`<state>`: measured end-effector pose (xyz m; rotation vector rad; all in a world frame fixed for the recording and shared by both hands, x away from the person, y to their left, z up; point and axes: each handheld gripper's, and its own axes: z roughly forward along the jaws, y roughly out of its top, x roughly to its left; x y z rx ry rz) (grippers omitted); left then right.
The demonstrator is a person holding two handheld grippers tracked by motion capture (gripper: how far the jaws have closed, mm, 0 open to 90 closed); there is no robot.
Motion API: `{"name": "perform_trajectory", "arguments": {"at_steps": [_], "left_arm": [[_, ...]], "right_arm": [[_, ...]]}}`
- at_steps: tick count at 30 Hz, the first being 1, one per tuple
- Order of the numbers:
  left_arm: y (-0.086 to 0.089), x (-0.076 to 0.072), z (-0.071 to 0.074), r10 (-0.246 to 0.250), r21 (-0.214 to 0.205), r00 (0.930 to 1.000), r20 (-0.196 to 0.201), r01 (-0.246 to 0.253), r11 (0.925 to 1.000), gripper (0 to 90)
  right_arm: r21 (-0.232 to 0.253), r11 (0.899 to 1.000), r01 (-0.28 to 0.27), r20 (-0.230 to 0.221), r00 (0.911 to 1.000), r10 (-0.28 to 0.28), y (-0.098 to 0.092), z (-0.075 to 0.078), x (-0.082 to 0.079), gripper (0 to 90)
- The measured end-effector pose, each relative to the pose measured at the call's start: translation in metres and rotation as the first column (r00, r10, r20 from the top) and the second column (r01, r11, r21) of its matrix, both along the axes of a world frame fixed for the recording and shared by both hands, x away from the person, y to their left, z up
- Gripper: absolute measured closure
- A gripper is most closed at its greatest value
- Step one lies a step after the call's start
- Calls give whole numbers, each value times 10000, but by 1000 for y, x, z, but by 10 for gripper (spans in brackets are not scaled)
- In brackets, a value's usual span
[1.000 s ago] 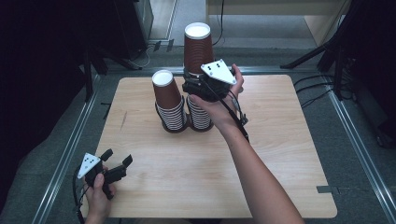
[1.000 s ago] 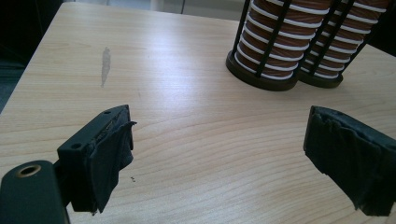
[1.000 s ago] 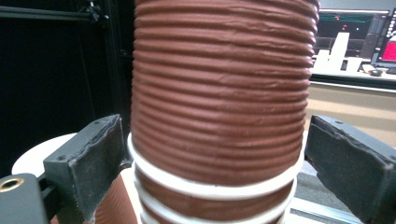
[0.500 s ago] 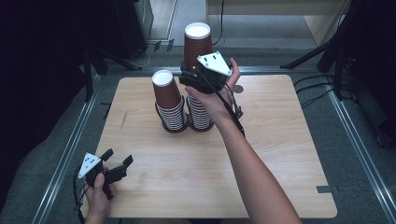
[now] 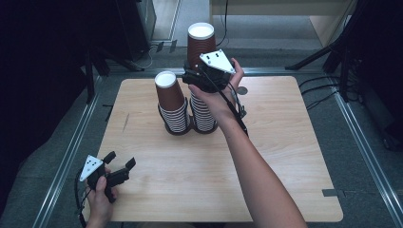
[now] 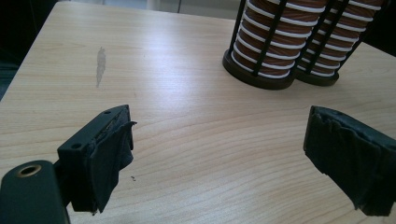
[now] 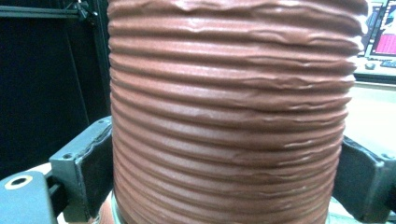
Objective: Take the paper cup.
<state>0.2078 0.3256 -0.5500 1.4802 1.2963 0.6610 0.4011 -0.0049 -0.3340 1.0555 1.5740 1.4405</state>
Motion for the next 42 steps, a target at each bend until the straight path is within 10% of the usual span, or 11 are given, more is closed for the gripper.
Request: {"name": "perform_trajectory", "arguments": {"at_steps": [42], "left_arm": [[-1, 0, -1, -122, 6, 9999, 105, 122, 9999, 81]], "right_arm": [[282, 9996, 67, 2062, 9784, -124, -9, 72, -19, 112]]}}
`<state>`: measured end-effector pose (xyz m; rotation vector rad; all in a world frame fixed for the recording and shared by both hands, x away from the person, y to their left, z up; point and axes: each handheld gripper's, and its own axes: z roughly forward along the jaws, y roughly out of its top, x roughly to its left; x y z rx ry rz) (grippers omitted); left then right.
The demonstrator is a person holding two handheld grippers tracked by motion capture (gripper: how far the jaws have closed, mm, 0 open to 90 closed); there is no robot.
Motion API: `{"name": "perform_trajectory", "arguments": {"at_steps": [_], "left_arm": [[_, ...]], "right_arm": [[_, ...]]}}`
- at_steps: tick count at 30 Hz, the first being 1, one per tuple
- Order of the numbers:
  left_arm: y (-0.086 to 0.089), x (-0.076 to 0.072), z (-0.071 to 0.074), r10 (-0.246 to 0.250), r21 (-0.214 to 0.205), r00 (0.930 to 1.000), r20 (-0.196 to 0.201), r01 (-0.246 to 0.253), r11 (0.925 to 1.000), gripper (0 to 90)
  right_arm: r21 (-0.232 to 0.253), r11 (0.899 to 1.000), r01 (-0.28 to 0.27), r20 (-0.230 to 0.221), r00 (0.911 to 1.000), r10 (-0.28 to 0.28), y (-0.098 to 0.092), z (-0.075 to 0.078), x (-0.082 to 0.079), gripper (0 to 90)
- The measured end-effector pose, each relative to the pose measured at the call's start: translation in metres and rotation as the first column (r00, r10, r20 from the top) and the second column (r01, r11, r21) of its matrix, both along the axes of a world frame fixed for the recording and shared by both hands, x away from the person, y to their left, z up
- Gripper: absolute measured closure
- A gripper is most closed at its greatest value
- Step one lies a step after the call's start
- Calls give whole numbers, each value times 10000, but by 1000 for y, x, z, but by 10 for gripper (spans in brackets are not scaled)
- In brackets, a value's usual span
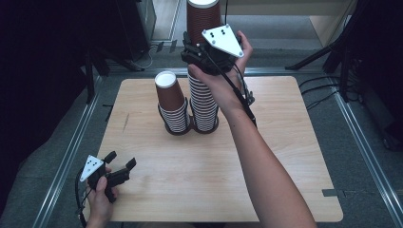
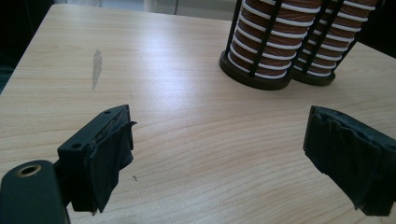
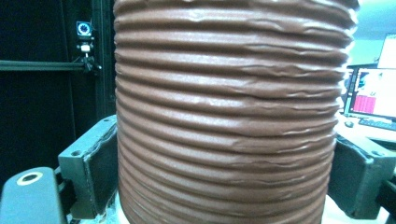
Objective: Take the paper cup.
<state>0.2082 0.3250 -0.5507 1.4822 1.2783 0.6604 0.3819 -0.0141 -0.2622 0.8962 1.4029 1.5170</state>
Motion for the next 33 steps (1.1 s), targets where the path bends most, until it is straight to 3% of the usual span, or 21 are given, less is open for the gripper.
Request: {"name": "perform_trajectory", "arguments": {"at_steps": [7, 19, 33], "left_arm": [[0, 0, 0, 9, 30, 10000, 4, -9, 10000, 81], [-1, 0, 0, 8, 73, 10000, 16, -8, 10000, 81], [2, 0, 1, -221, -146, 9997, -54, 221, 9997, 81]], "right_arm": [[117, 9999, 38, 133, 9999, -40, -15, 9, -9, 112], [55, 9997, 230, 280, 9993, -232, -41, 7, -21, 112], [-65, 9993, 369, 275, 9989, -367, -71, -14, -42, 112]]}}
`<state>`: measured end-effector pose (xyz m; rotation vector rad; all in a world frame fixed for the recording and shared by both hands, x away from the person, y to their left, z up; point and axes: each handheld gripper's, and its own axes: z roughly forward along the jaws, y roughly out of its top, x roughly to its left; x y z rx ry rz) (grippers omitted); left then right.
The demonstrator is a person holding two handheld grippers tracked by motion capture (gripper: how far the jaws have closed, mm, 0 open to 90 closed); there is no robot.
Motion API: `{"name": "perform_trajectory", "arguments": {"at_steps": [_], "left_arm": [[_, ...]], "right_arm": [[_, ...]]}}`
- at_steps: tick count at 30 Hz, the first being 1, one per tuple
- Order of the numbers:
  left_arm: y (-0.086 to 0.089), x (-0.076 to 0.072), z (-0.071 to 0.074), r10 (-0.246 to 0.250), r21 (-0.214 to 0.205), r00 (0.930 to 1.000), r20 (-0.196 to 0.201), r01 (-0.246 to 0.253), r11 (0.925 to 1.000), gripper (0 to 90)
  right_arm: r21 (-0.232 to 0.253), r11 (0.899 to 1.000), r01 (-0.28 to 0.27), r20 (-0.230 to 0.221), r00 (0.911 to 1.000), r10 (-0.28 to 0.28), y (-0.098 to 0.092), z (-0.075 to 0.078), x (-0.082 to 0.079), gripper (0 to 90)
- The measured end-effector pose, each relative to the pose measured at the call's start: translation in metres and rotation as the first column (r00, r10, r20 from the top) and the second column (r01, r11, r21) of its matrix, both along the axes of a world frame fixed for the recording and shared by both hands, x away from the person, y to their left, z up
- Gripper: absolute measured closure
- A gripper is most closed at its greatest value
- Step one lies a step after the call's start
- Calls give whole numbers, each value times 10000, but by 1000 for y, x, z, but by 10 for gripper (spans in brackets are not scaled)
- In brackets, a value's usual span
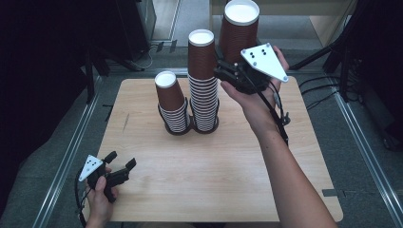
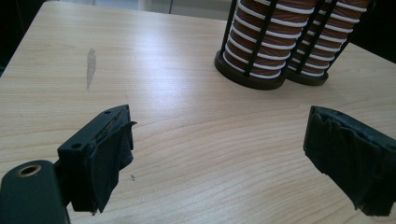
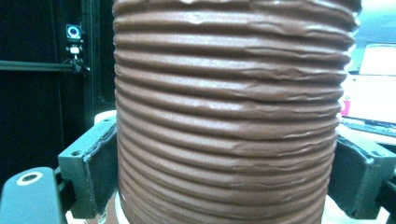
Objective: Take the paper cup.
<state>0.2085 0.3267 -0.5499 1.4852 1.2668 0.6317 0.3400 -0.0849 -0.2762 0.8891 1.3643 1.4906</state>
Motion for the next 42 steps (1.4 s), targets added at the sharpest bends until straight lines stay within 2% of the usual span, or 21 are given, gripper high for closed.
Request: {"name": "perform_trajectory", "arguments": {"at_steps": [1, 2, 9, 15, 23, 27, 37, 38, 39, 40, 42], "left_arm": [[0, 0, 0, 2, -67, 10000, -7, -2, 10000, 81], [0, 1, 1, 25, 144, 10000, -81, -24, 9999, 81], [-6, 2, 3, -102, 561, 9999, -109, 108, 9984, 81], [-8, 8, 8, 22, 890, 10000, -31, -19, 9960, 81], [-14, 15, 13, -79, 879, 10000, 15, 78, 9961, 81], [-22, 19, 17, -233, 1020, 9997, 87, 223, 9945, 81], [-49, 34, 31, -571, 971, 9977, 369, 533, 9938, 82], [-49, 34, 31, -571, 971, 9977, 369, 533, 9938, 81], [-55, 36, 33, -625, 970, 9971, 437, 580, 9936, 81], [-55, 36, 33, -625, 970, 9971, 437, 580, 9936, 82], [-60, 38, 35, -703, 1060, 9964, 481, 649, 9922, 81]], "right_arm": [[28, 10000, 29, -73, 10000, -28, -4, -4, -3, 111], [29, 10000, 50, -72, 10000, -49, -6, -6, -5, 112], [-265, 9994, 237, 2, 9997, -237, -15, -21, -18, 111], [51, 9996, 295, -197, 9994, -294, -28, -38, -28, 110], [16, 9990, 452, -527, 9976, -450, -46, -57, -32, 110], [99, 9985, 535, -715, 9961, -527, -54, -69, -33, 110], [-403, 9981, 462, -1063, 9931, -502, -62, -104, -42, 110], [-403, 9981, 462, -1063, 9931, -502, -62, -104, -42, 110], [-485, 9979, 437, -1183, 9918, -492, -62, -111, -44, 110], [-485, 9979, 437, -1183, 9918, -492, -62, -111, -44, 110], [-621, 9972, 413, -1207, 9915, -486, -62, -118, -45, 110]]}}
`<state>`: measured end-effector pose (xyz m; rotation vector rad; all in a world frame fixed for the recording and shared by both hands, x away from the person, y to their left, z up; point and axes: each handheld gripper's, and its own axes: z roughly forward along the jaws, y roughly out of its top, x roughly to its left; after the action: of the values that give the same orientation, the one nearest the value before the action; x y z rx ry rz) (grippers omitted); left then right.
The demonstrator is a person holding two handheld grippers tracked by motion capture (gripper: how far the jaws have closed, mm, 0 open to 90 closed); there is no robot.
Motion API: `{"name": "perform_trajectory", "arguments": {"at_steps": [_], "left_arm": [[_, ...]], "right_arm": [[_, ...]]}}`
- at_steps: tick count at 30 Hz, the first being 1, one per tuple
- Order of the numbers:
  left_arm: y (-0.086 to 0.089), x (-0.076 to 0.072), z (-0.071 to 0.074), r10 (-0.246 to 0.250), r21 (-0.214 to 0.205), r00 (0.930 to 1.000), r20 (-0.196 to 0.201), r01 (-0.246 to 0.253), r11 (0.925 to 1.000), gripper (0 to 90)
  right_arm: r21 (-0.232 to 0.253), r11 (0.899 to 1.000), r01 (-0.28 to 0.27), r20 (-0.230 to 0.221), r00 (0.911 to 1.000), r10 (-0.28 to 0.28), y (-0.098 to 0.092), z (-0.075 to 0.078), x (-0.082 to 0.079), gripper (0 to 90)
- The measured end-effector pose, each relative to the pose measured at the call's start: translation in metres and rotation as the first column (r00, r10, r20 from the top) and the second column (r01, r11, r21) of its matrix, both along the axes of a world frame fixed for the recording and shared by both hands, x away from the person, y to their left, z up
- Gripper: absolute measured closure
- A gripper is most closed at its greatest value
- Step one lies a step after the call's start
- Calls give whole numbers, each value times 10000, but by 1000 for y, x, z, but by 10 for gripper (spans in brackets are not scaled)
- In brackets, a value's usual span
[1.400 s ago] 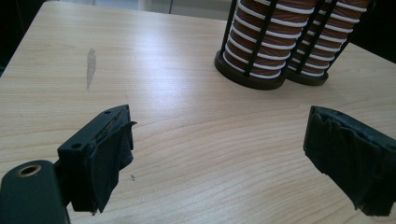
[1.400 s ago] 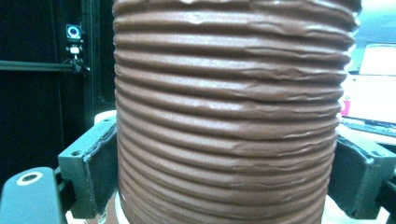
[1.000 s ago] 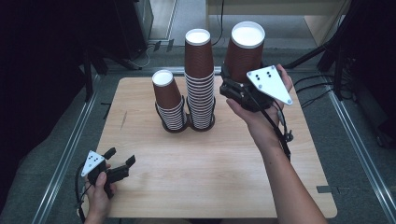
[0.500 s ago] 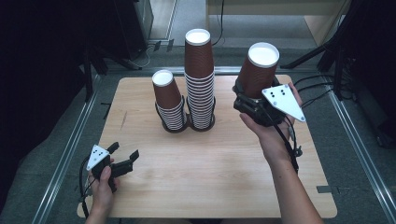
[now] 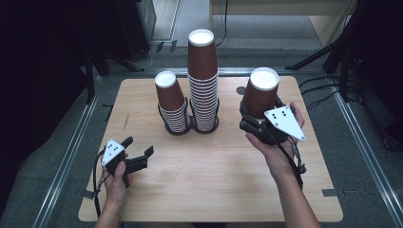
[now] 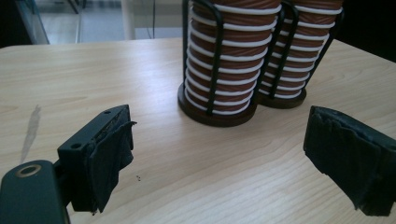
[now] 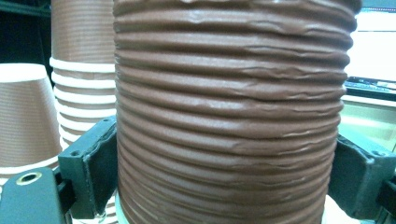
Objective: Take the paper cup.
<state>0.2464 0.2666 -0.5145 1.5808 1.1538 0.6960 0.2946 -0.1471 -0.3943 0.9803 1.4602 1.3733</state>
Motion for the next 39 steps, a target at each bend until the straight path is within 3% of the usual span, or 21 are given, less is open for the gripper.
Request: {"name": "perform_trajectory", "arguments": {"at_steps": [8, 12, 16, 17, 19, 29, 32, 39], "left_arm": [[-19, 7, 11, -226, -327, 9996, 164, 231, 9992, 81], [-27, 7, 17, -477, -133, 9983, 325, 481, 9988, 82], [-32, 6, 20, -730, -235, 9966, 384, 739, 9970, 82], [-33, 6, 21, -806, -279, 9959, 400, 818, 9963, 82], [-36, 6, 23, -901, -392, 9951, 419, 917, 9950, 82], [-50, 0, 30, -1457, -312, 9880, 505, 1474, 9886, 82], [-50, -4, 33, -1574, -408, 9860, 551, 1598, 9863, 82], [-56, -7, 37, -1788, -471, 9821, 595, 1817, 9822, 82]], "right_arm": [[-352, 9991, -242, -228, 9995, 234, 5, -28, -8, 110], [-570, 9976, -400, -343, 9987, 381, 9, -39, -11, 110], [-630, 9965, -545, -347, 9980, 524, 11, -50, -15, 110], [-873, 9940, -660, -435, 9971, 624, 14, -54, -14, 110], [-1131, 9913, -681, -462, 9969, 632, 16, -56, -14, 110], [-1371, 9846, -1088, -706, 9925, 998, 32, -70, -18, 110], [-1878, 9762, -1088, -617, 9932, 988, 40, -75, -19, 110], [-2199, 9665, -1321, -666, 9905, 1202, 48, -82, -21, 108]]}}
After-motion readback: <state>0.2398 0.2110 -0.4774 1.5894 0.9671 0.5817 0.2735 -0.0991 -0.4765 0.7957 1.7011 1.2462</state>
